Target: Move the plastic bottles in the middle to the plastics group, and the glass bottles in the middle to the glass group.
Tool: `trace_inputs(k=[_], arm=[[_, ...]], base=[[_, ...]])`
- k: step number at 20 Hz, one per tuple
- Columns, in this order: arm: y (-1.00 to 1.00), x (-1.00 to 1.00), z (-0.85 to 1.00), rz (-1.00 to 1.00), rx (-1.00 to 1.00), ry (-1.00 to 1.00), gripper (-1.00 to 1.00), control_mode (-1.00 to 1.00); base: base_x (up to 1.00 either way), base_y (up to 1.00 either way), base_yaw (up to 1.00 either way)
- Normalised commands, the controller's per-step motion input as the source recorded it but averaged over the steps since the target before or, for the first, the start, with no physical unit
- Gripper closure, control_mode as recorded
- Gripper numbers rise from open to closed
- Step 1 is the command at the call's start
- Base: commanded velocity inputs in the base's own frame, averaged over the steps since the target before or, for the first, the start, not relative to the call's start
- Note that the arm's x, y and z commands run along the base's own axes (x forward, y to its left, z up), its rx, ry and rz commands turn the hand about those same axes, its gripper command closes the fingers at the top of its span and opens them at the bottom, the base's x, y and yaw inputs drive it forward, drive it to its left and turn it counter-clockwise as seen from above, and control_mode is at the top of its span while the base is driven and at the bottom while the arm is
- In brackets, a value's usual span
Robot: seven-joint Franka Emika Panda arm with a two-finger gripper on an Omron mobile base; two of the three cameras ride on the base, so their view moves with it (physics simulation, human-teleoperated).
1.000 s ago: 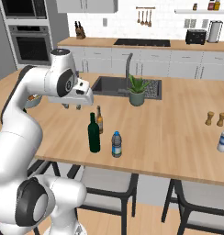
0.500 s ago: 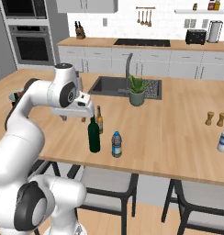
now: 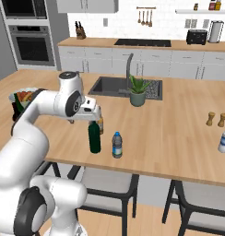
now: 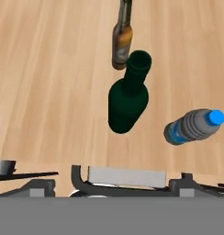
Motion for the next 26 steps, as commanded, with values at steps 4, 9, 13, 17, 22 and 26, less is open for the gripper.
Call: trace_inputs(k=[4,9,13,17,22,26], arm=[[-0.08,0.52,-0.09,0.00,0.00,0.00,-1.00,-1.00],[0.00,0.41,-0.29,0.00,0.00,0.02,-1.00,-1.00],[-0.01,0.22,-0.42,0.00,0.00,0.00,-1.00,-1.00],[0.00,0.03,-0.28,0.00,0.00,0.00,-1.00,-1.00],[-0.01,0.01,-0.13,0.00,0.00,0.00,-1.00,-1.00],[-0.13,0.00,-0.02,0.00,0.00,0.00,-1.00,-1.00]], base=[[0.00,0.00,0.00],[0.00,0.00,0.00],[0.00,0.00,0.00],[0.00,0.00,0.00],[0.00,0.00,0.00],[0.00,0.00,0.00]])
